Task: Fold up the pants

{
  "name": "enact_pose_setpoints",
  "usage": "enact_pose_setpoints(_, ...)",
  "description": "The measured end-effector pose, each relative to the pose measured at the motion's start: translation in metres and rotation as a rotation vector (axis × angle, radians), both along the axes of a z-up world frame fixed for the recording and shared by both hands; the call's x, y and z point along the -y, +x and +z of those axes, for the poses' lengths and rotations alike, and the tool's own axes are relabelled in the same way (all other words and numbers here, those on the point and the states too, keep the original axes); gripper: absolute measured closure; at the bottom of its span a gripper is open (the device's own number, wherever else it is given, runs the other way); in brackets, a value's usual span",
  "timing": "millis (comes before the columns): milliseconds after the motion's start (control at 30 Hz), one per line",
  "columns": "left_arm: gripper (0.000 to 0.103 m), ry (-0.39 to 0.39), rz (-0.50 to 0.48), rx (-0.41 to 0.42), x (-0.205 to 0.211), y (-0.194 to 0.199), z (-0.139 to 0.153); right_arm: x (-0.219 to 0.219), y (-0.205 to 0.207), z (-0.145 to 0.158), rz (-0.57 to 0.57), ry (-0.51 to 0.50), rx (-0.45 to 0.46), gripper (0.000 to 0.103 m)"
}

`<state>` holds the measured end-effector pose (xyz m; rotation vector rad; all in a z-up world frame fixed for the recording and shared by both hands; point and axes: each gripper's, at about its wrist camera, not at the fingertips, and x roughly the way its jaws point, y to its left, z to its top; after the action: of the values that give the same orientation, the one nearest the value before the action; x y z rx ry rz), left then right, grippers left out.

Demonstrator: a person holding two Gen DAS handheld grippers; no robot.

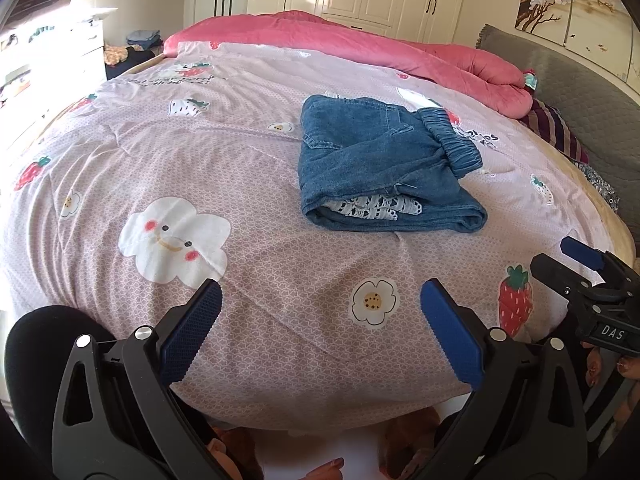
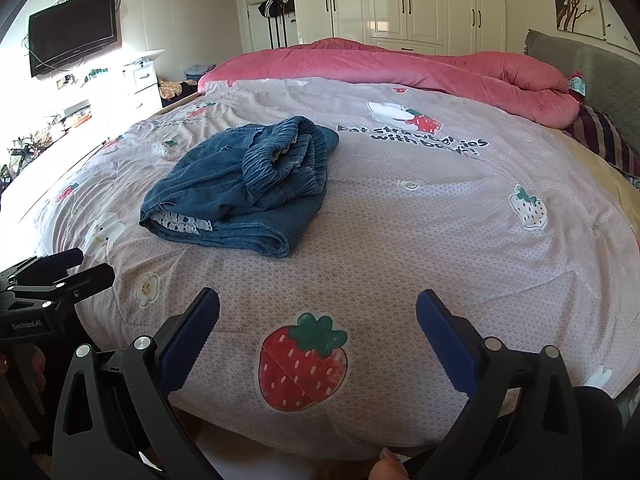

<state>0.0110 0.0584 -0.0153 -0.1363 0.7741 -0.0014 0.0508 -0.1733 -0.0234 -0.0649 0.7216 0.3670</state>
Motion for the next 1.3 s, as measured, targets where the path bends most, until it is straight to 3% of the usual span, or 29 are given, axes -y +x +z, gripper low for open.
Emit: enact_pose_setpoints(1300,0.009,0.02,0.001,0.016,0.0028,0.0005,0.0068,0.004,0.0029,-0.0013,-0.013,0.0,-0.009,0.005)
